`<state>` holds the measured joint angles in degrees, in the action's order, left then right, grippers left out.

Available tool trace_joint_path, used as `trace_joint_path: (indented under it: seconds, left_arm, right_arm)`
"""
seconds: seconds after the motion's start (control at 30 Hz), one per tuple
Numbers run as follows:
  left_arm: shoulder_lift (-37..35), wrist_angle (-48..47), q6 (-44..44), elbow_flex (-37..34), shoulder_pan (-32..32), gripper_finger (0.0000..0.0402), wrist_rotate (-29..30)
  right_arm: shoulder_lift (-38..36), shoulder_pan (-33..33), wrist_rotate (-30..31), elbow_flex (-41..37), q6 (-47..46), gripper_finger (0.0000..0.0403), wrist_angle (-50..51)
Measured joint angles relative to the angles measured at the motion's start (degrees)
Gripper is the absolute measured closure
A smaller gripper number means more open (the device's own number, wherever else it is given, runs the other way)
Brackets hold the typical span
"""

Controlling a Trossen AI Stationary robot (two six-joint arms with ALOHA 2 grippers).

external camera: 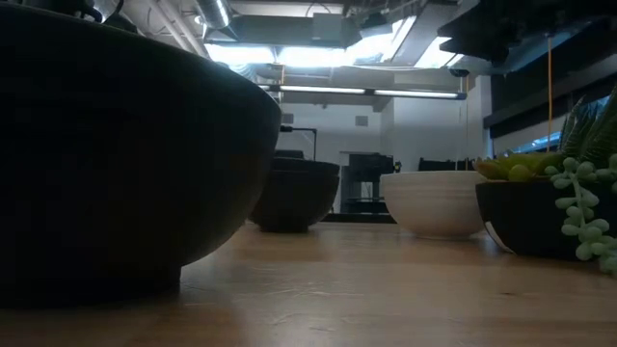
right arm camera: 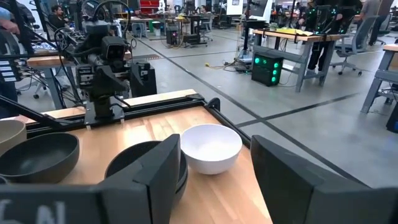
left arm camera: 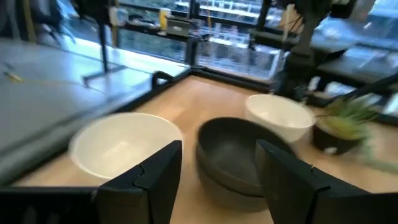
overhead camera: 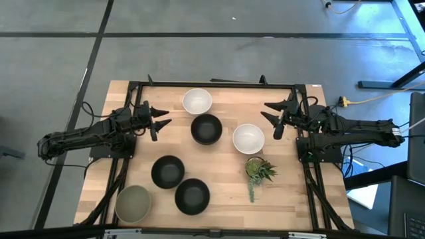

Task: Nest bowls inside each other
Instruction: Stack the middle black bowl on top of the other top black bowl

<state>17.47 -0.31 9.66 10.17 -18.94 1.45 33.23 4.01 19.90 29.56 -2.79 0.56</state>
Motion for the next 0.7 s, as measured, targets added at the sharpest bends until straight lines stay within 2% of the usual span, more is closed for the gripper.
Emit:
trace_joint_path:
  seconds: [0.1, 0.17, 0.27, 0.33, 0.47, 0.7]
  left_arm:
    - [0.03, 1.94, 1.39, 0.00, -0.04, 0.0204, -0.59]
    - [-0.01, 1.99, 2.43, 0.28, -0.07, 0.0205, -3.27]
    - [0.09, -3.32, 5.33, 3.61, 0.16, 0.0207, -9.54]
    - [1.18, -11.35, 5.15, 7.43, 1.01, 0.0208, -10.97]
    - [6.66, -26.11, 3.89, 14.39, 3.63, 0.0208, -7.38]
    - [17.44, -33.80, 3.72, 23.72, 10.15, 0.0208, -6.61]
  right_arm:
    - [0.00, 0.00, 0.02, 0.00, 0.00, 0.0205, 0.00]
    - [0.00, 0.00, 0.01, 0.00, -0.13, 0.0205, 0.02]
    - [0.00, 0.00, 0.02, 0.00, -0.15, 0.0205, 0.04]
    - [0.00, 0.00, 0.02, 0.00, -0.17, 0.0205, 0.09]
    - [0.06, 0.00, 0.04, 0.00, -0.18, 0.0205, 0.13]
    - [0.15, 0.00, 0.04, 0.01, -0.17, 0.0205, 0.27]
